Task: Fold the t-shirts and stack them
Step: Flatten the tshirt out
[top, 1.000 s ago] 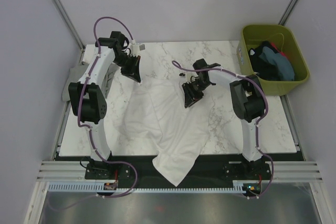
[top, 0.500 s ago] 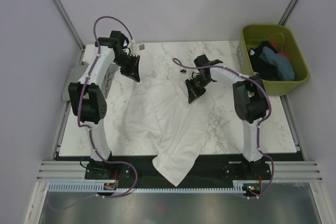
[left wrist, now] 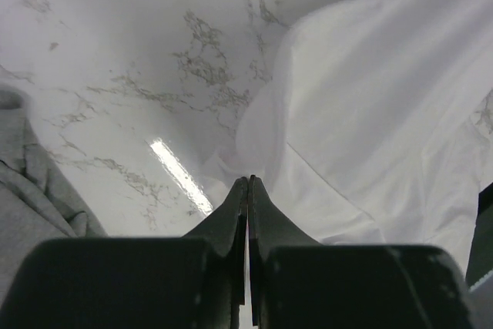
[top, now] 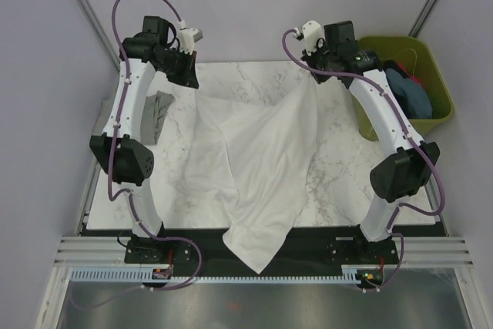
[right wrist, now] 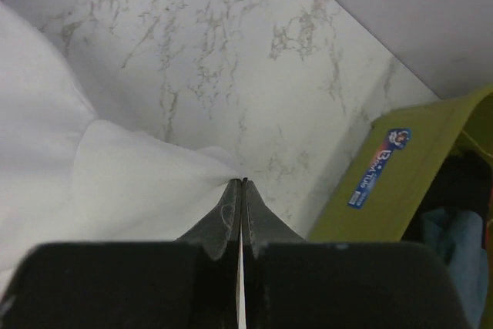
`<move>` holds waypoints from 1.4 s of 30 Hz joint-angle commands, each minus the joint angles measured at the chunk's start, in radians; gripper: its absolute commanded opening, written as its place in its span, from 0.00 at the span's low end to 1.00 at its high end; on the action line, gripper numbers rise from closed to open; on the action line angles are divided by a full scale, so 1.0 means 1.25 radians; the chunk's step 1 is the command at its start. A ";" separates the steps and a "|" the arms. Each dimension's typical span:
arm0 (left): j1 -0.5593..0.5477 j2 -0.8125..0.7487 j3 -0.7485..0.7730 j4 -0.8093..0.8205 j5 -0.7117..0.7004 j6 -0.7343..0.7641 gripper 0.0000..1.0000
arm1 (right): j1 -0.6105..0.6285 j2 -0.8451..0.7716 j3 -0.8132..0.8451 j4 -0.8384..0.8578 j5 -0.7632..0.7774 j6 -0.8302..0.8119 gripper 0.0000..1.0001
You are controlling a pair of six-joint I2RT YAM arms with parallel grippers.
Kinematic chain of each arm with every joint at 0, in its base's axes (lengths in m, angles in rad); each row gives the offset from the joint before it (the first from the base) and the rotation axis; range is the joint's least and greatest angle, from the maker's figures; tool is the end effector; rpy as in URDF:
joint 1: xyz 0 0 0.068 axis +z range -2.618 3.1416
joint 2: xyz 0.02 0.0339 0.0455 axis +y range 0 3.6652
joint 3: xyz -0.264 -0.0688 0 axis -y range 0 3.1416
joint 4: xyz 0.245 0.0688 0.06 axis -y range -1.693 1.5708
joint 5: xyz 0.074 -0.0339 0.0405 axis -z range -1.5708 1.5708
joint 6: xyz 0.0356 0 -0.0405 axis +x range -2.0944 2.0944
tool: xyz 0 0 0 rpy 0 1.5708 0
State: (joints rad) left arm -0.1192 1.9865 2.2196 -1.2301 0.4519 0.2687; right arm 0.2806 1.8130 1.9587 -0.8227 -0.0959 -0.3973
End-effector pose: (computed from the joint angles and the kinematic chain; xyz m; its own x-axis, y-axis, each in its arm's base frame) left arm 0.4039 -0.0640 0.3809 -0.7131 0.3259 -0.6207 0.5514 0.8075 -0.2095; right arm 0.3856 0.1147 0.3962 -0.4207 -0.5221 -0.7420 -0.5532 0.7958 -0.2463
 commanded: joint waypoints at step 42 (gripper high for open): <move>0.000 -0.598 0.061 0.287 0.014 -0.060 0.02 | -0.040 -0.483 0.310 0.068 0.145 0.009 0.00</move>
State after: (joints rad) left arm -0.1196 1.2331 2.2612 -0.9096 0.4541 0.1982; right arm 0.2298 1.2148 2.2826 -0.7349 0.0654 -0.4057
